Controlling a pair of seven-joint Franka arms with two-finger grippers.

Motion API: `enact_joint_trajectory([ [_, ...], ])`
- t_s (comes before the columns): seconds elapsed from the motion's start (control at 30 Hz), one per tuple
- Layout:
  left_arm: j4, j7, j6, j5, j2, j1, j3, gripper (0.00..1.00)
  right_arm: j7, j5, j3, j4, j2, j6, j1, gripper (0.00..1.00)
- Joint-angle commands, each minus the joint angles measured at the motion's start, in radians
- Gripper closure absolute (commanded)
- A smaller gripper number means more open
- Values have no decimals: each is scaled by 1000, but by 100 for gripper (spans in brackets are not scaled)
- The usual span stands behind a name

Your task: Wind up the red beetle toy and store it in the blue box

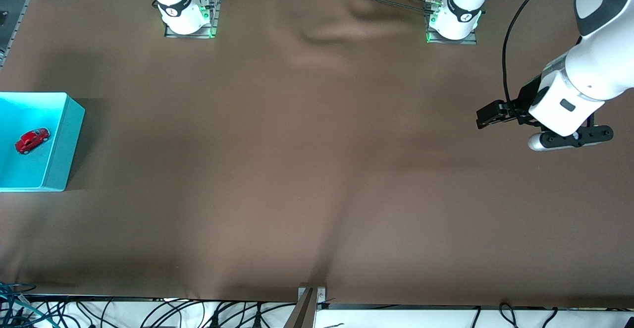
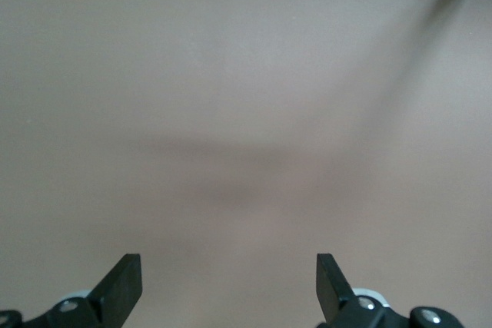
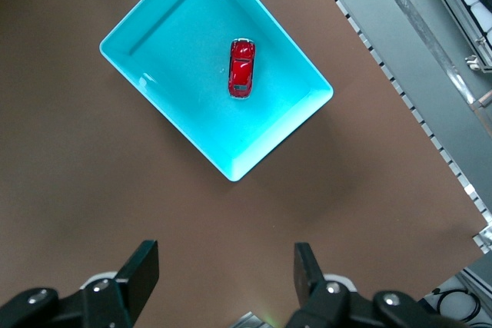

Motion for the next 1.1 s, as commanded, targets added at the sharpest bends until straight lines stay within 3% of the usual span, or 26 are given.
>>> enact_joint_trajectory([
  [0.0, -25, -2, 4, -20, -29, -38, 24, 0, -50, -6, 57, 26, -35, -8, -28, 21],
  [0.23, -26, -2, 16, -22, -49, -45, 39, 0, -41, -124, 260, 22, -92, 43, -71, 21],
  [0.4, -28, -2, 15, -20, -49, -66, 39, 0, -49, -129, 361, 23, -138, 70, -71, 21],
  [0.57, -34, -1, 16, -22, -52, -72, 41, 0, -41, -159, 550, 13, -282, 158, -76, 21],
  [0.77, -36, -2, 36, -22, -52, -86, 54, 0, -44, -274, 656, 5, -350, 167, -62, 21],
  [1.07, -74, -11, 36, -22, -55, -104, 77, 0, -26, -346, 789, -27, -422, 153, -47, 19],
])
